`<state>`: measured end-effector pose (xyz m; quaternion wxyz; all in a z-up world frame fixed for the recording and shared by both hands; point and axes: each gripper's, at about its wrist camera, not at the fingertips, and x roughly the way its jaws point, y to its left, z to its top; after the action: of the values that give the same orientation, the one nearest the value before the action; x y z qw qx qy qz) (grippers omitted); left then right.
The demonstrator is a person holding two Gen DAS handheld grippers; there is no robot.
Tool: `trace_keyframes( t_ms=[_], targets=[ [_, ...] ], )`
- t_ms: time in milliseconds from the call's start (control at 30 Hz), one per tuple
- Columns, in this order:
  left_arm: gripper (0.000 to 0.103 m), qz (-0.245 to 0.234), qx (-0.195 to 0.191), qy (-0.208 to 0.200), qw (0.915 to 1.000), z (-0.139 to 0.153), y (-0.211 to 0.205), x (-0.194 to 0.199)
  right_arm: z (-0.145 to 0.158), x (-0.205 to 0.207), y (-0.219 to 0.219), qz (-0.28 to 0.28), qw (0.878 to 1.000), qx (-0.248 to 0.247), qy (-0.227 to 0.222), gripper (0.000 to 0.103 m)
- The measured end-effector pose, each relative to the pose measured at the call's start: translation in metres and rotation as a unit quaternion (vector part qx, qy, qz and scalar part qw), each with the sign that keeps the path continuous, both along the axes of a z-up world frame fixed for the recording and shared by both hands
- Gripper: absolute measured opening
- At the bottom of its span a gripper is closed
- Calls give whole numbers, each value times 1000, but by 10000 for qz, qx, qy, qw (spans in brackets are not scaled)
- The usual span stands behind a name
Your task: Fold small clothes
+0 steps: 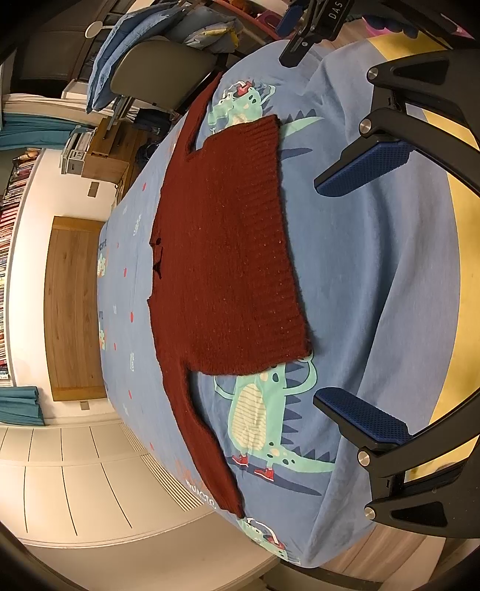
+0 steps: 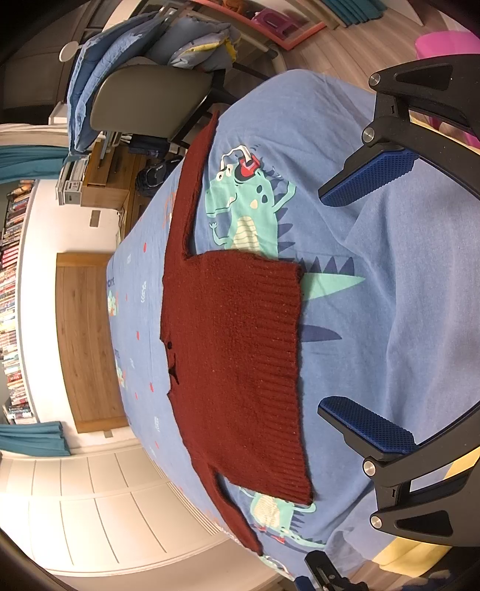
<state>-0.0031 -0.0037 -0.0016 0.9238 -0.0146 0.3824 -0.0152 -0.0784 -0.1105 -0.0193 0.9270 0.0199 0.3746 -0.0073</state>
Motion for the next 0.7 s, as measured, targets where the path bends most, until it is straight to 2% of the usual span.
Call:
trace_keyframes(
  t_ms=[700],
  targets=[
    [102,-22,-137,57,9999,0,3,2,-1,0,2,27,10000,-11,6,103]
  ],
)
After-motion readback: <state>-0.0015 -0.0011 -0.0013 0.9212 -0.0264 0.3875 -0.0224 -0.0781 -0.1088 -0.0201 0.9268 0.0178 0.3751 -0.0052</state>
